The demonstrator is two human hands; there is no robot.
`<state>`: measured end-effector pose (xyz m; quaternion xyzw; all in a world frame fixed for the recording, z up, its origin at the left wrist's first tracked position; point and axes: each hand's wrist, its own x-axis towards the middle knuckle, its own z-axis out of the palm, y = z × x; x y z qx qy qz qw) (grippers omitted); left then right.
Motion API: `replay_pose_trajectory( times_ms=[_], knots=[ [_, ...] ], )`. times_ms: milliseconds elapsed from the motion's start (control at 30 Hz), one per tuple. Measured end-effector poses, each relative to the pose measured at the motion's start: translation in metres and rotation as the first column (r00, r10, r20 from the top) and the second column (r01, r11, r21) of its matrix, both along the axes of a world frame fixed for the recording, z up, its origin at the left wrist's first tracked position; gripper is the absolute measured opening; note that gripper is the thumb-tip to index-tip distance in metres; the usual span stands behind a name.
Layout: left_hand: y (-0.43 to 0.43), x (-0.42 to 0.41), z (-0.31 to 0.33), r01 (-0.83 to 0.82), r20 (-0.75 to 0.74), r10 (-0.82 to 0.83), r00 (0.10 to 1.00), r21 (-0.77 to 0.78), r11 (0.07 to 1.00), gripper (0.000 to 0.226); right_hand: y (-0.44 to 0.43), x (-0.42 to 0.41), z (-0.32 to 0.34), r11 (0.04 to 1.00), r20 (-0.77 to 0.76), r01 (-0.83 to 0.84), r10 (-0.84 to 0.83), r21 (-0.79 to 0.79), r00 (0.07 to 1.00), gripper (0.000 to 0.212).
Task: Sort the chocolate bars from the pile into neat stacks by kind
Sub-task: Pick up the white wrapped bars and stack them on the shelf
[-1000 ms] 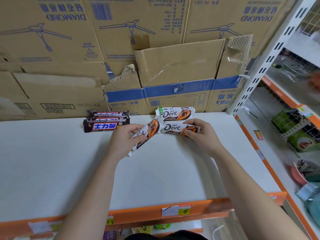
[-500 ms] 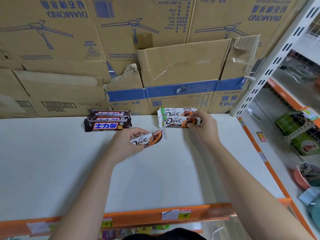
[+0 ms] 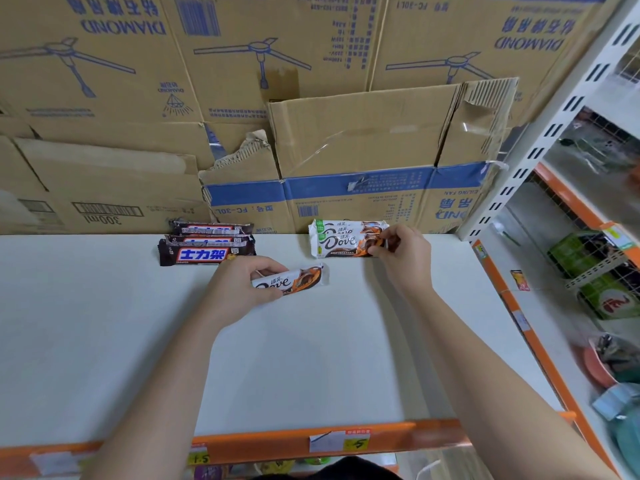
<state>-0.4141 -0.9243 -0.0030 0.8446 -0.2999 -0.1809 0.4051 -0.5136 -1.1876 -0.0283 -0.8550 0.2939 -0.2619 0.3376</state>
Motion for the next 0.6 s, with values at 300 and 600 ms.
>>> replay_pose_trajectory(
  times_ms=[300,600],
  knots=[
    [-0.006,0.001,0.004,-0.021,0.070,0.014,0.997,0.100,0.995,0.039,-0.001,0.002,-0.007,0.998,0.023,-0.017,0.019,-0.057,1.000,0.017],
    [-0.045,0.003,0.004,0.010,0.150,-0.029,0.988,0.122,0.992,0.033,-0.017,-0.024,-0.010,0.988,-0.052,-0.044,0.037,-0.147,0.998,0.011]
  ],
)
